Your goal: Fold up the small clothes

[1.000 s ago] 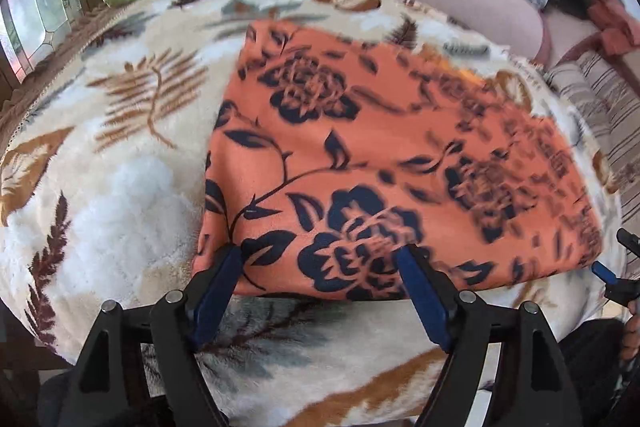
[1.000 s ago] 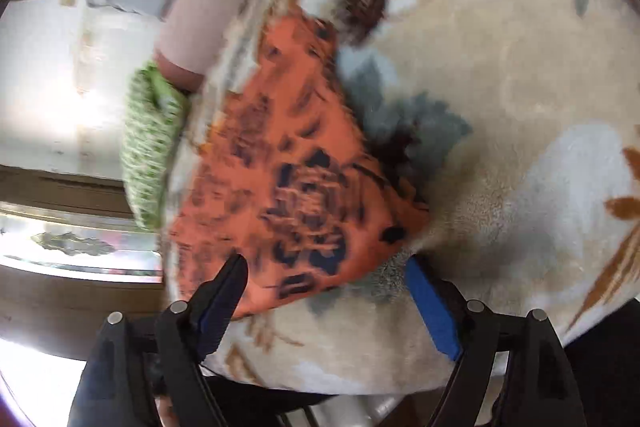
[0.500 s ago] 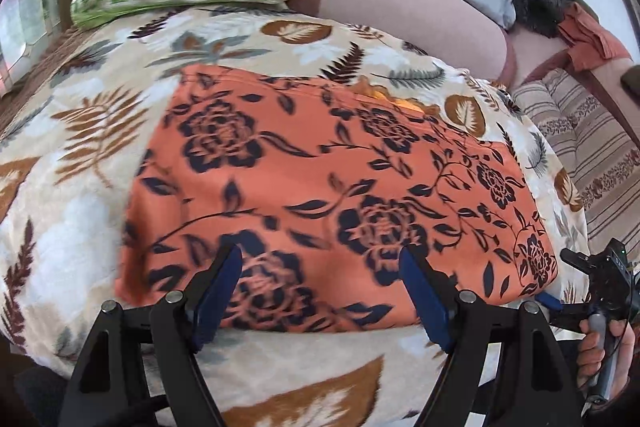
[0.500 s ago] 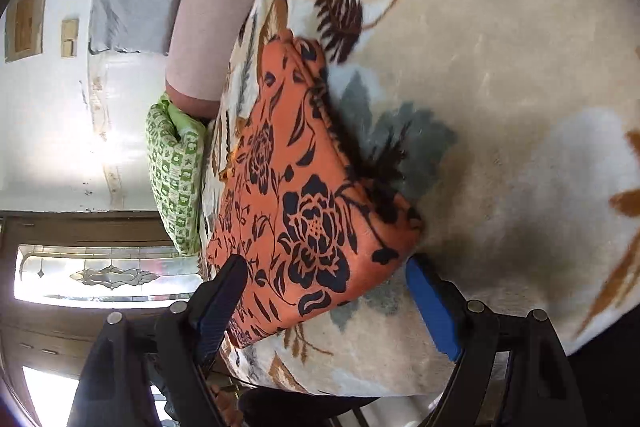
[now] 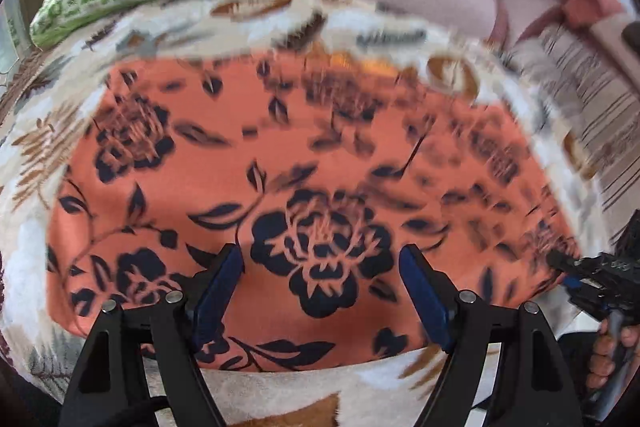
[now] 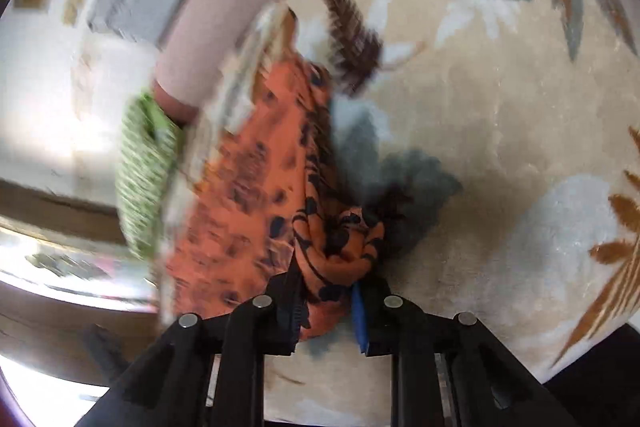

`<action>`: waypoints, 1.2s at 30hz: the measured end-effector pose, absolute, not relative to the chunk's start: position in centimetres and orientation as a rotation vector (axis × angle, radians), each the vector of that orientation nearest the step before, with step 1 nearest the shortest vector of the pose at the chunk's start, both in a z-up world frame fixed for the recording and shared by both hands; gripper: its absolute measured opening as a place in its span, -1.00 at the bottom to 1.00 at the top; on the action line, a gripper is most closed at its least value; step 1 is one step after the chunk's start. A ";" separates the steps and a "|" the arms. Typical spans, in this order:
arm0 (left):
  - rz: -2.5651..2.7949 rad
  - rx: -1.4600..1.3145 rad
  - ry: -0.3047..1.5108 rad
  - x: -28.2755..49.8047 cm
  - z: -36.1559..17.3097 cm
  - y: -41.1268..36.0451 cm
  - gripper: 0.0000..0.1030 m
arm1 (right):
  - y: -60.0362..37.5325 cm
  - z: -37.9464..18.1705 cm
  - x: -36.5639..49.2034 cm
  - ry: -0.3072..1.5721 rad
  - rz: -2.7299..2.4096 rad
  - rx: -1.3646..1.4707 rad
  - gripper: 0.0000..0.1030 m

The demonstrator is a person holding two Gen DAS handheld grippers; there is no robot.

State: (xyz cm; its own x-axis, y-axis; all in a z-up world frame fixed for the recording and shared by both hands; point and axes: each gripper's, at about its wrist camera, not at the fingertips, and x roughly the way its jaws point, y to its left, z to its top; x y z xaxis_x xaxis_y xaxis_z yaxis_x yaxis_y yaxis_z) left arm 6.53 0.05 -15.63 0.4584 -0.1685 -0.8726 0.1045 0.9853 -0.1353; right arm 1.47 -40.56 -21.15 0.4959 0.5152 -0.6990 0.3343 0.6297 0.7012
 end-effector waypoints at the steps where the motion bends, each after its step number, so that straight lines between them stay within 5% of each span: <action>1: -0.163 -0.025 1.103 6.6 -16.1 -0.3 0.57 | -40.8 -21.3 1.3 1.092 0.139 0.953 -0.54; 3: -0.173 -0.015 1.069 6.3 -15.4 -0.5 0.57 | -41.2 -20.0 1.3 1.088 0.133 0.912 -0.21; 4: -0.185 -0.036 1.060 6.3 -15.0 -0.3 0.57 | -41.6 -19.2 1.2 1.068 0.129 0.895 0.09; 5: -0.195 -0.063 1.049 6.3 -14.5 -0.1 0.57 | -42.2 -18.1 1.1 1.031 0.125 0.883 0.62; 6: -0.199 -0.090 1.023 6.3 -13.9 0.2 0.57 | -42.9 -17.1 1.1 0.986 0.113 0.872 0.66; 11: -0.175 -0.084 1.067 7.2 -15.7 0.6 0.57 | -44.5 -15.5 6.3 0.952 0.230 0.877 0.66; 19: -0.208 -0.015 1.025 6.4 -16.0 -0.3 0.74 | -41.7 -20.1 14.7 1.173 0.301 0.786 0.56; 20: -0.209 -0.015 1.022 6.4 -16.0 -0.2 0.74 | -41.1 -20.0 14.9 1.185 0.302 0.746 0.38; 22: -0.210 -0.017 1.010 6.2 -16.1 -0.2 0.74 | -40.4 -19.3 15.0 1.190 0.323 0.720 -0.54; 24: -0.215 -0.013 1.001 6.3 -16.2 -0.3 0.78 | -39.8 -17.9 14.6 1.153 0.300 0.652 -0.65; 30: -0.259 -0.133 1.005 5.9 -14.3 1.3 0.78 | -39.8 -18.4 13.8 1.172 0.199 0.651 -0.50; 31: -0.261 -0.178 0.975 5.6 -13.6 2.1 0.78 | -39.5 -17.6 13.6 1.157 0.206 0.628 -0.39; 33: -0.244 -0.210 0.930 5.3 -12.6 3.4 0.78 | -39.2 -16.0 13.2 1.134 0.226 0.598 0.26; 36: -0.199 -0.199 0.964 5.9 -13.6 4.7 0.78 | -39.2 -14.3 13.6 1.094 0.220 0.543 0.29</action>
State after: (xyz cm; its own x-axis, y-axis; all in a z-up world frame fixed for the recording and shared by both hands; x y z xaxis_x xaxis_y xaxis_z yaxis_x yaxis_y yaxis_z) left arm 5.90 4.68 -13.63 0.5549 -0.2552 -0.7918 0.0789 0.9637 -0.2552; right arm 13.63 -39.22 -14.33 0.4535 0.4287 -0.7814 0.0929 0.8492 0.5199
